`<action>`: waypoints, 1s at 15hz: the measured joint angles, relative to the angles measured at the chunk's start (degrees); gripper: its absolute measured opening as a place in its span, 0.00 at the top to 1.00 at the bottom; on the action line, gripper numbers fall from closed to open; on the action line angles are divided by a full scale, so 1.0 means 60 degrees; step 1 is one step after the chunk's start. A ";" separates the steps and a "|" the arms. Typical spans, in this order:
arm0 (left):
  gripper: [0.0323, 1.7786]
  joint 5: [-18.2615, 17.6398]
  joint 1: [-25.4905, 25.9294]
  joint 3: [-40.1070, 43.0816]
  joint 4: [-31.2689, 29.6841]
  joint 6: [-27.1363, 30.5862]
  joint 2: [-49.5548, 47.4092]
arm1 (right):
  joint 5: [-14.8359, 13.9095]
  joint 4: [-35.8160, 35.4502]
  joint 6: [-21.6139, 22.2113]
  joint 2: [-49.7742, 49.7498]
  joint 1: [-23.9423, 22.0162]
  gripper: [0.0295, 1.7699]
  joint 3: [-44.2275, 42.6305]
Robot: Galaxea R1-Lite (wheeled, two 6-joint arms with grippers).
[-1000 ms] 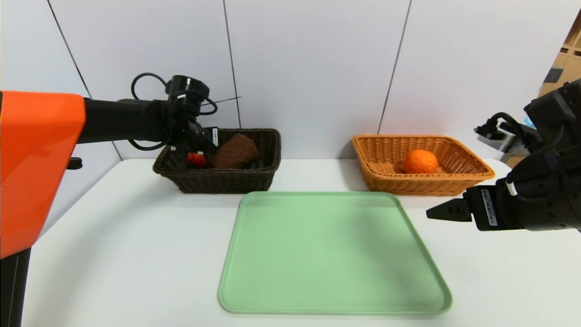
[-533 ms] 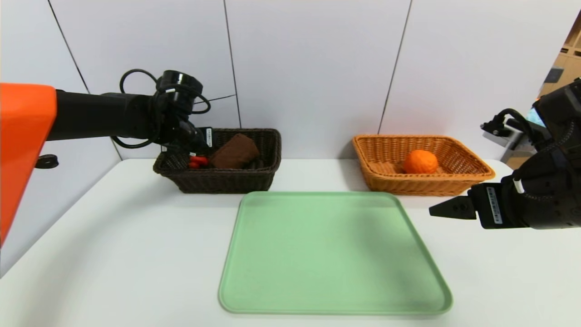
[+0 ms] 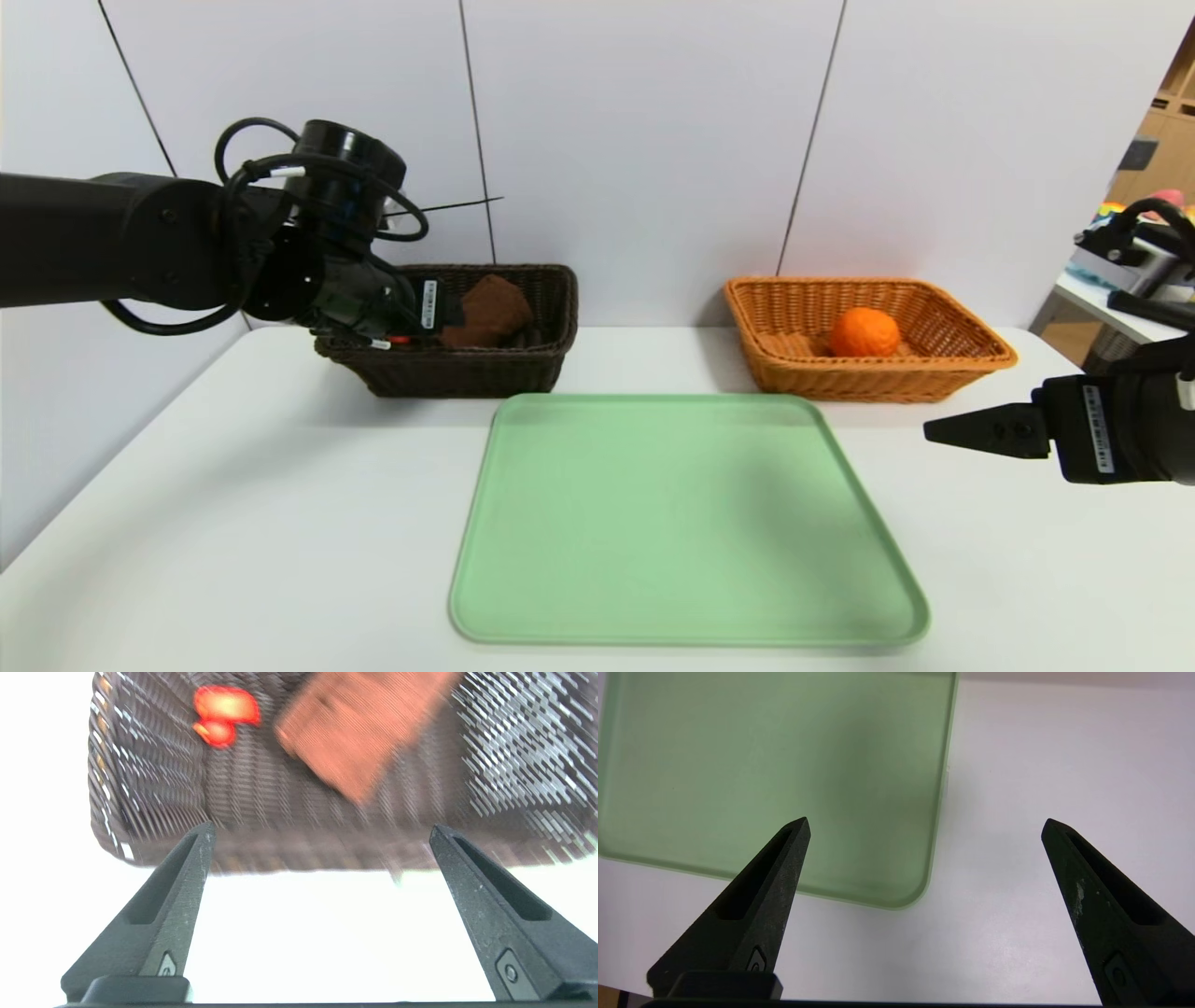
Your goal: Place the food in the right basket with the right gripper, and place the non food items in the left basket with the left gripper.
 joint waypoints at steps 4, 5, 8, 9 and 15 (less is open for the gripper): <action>0.07 -0.0051 -0.0703 0.1512 0.0004 0.0022 -0.1378 | 0.0018 0.0059 -0.0142 -0.0918 0.0114 0.03 0.0400; 0.06 -0.0106 -0.0888 0.1961 0.0014 0.0059 -0.1776 | 0.0014 0.0063 -0.0219 -0.1170 0.0124 0.03 0.0561; 0.06 -0.0303 -0.1518 0.3316 0.0000 0.0272 -0.2952 | 0.0018 0.0077 -0.0536 -0.2048 0.0154 0.03 0.1158; 0.06 -0.0303 -0.1770 0.3848 -0.0008 0.0299 -0.3371 | 0.0014 0.0098 -0.0675 -0.2365 0.0158 0.03 0.1355; 0.05 -0.0171 -0.2375 0.6242 0.0000 0.0419 -0.5691 | -0.0087 0.0772 -0.1392 -0.4415 0.0008 0.03 0.2215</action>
